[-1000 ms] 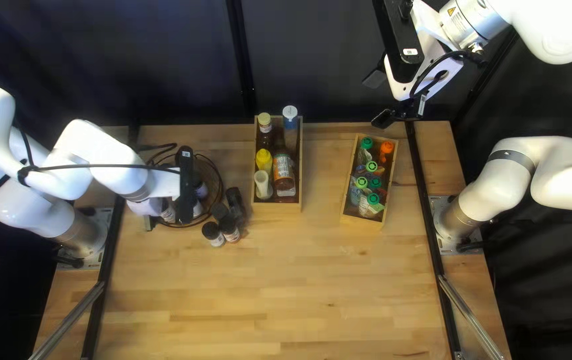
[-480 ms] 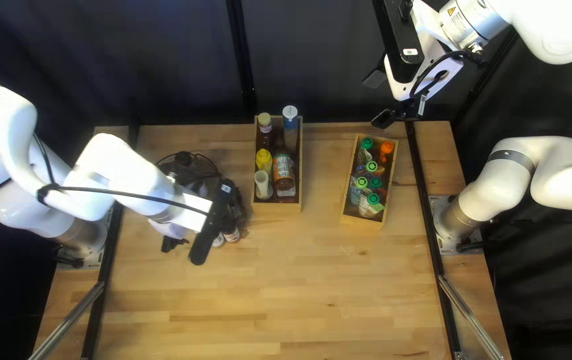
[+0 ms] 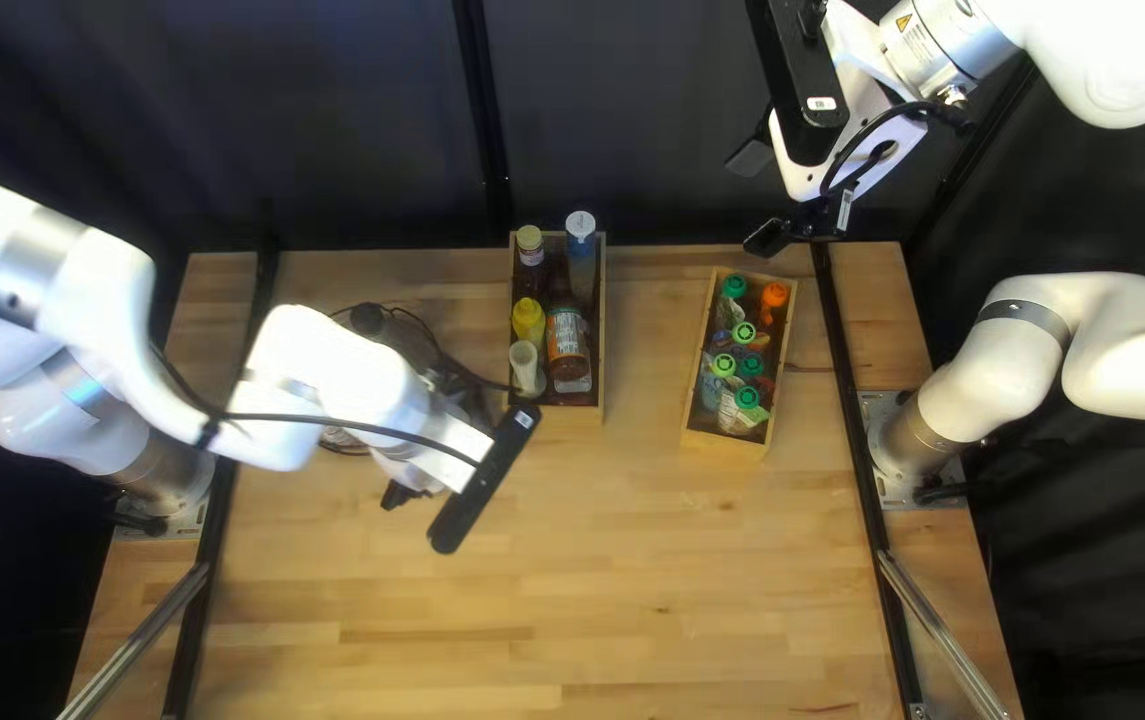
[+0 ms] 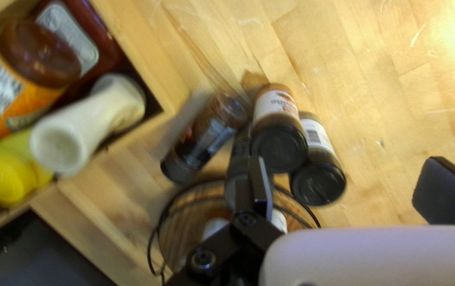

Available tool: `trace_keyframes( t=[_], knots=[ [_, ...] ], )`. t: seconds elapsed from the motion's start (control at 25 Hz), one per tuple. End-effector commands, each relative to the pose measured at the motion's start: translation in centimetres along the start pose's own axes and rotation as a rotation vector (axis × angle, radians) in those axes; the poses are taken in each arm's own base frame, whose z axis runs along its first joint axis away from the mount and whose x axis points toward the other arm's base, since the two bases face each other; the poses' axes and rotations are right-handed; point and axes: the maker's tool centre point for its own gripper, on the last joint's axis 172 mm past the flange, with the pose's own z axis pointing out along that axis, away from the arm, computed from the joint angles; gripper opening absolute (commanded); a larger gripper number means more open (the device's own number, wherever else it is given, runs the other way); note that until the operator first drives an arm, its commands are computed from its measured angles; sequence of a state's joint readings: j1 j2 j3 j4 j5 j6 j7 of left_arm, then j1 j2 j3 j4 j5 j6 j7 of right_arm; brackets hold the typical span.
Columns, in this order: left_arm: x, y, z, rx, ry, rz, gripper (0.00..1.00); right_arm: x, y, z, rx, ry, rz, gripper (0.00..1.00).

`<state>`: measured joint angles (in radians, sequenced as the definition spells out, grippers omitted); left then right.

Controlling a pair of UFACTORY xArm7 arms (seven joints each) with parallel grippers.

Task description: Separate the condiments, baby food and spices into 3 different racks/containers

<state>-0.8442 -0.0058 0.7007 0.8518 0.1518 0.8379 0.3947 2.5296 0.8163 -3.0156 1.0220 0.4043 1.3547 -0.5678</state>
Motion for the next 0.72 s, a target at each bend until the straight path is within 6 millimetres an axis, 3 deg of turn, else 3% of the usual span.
trace_keyframes(
  t=[0.04, 0.28, 0.72],
  knots=[
    [-0.6, -0.6, 2.2, 0.006, -0.01, 0.006, 1.0, 0.0, 0.0, 0.0, 0.0, 0.0, 0.0, 1.0],
    [-1.6, -0.8, 3.9, 0.01, -0.03, -0.008, 1.0, 0.0, 0.0, 0.0, 0.0, 0.0, 0.0, 1.0],
    [-2.5, -0.8, 4.8, 0.01, -0.034, -0.03, 1.0, 0.0, 0.0, 0.0, 0.0, 0.0, 0.0, 1.0]
  ],
)
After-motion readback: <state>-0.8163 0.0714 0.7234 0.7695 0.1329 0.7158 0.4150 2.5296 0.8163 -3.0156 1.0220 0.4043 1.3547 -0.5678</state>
